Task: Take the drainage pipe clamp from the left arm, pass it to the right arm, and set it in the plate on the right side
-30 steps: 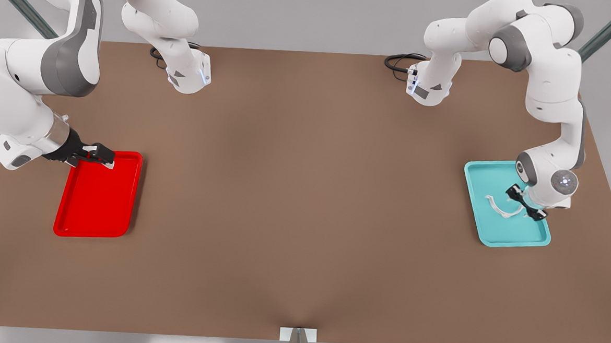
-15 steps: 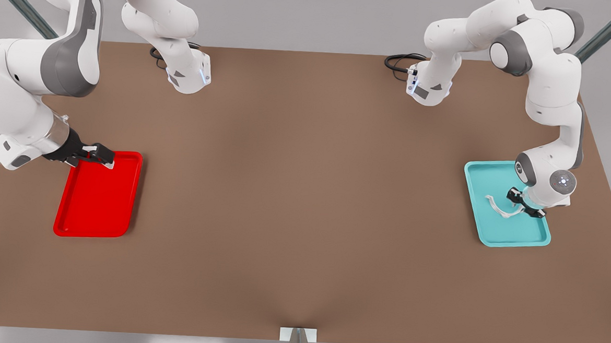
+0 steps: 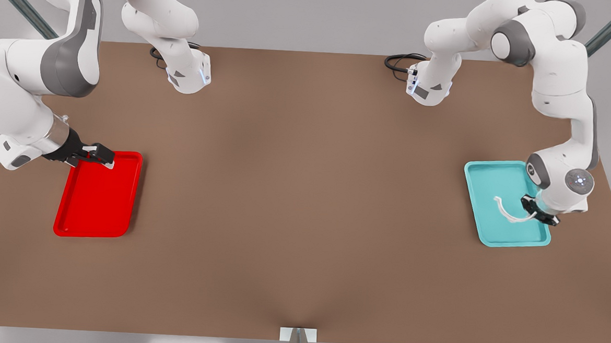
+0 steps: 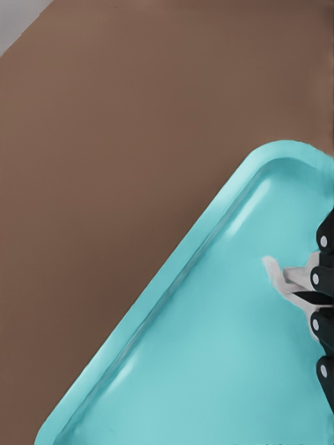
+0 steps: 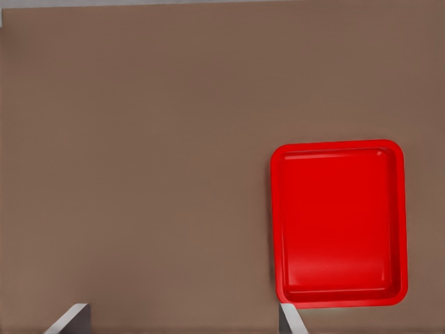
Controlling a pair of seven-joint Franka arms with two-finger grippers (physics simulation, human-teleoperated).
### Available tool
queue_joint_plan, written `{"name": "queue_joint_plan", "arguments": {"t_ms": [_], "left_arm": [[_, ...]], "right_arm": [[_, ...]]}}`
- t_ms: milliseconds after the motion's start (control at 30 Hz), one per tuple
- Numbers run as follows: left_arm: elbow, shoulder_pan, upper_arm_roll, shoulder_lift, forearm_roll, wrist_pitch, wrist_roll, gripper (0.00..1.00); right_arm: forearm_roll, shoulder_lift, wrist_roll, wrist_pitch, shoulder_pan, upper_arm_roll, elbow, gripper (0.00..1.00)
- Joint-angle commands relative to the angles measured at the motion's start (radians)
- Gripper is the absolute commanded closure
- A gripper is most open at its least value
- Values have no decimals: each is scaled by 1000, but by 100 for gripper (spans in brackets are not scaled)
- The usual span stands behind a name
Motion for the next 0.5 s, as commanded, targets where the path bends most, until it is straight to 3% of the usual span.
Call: {"name": "queue_joint_plan", "arguments": {"t_ms": [0, 67, 167, 300, 400, 467], "left_arm": [[74, -7, -35, -32, -33, -283, 137, 79], [212, -30, -87, -87, -120, -541, 136, 79], [358, -68, -153, -85, -221, -725, 128, 79], [410, -230, -153, -59, -522, -739, -65, 79], [560, -373, -153, 20, -597, -725, -229, 79], [596, -451, -184, 54, -625, -573, -248, 79]], "right_arm": [[-1, -1, -1, 1, 0, 0, 1, 0], [1, 5, -1, 0, 0, 0, 1, 0], [1, 5, -1, 0, 0, 0, 1, 0], [-1, 5, -1, 0, 0, 0, 1, 0], [-1, 5, -1, 0, 0, 0, 1, 0], [-1, 7, -1, 1, 0, 0, 3, 0]]}}
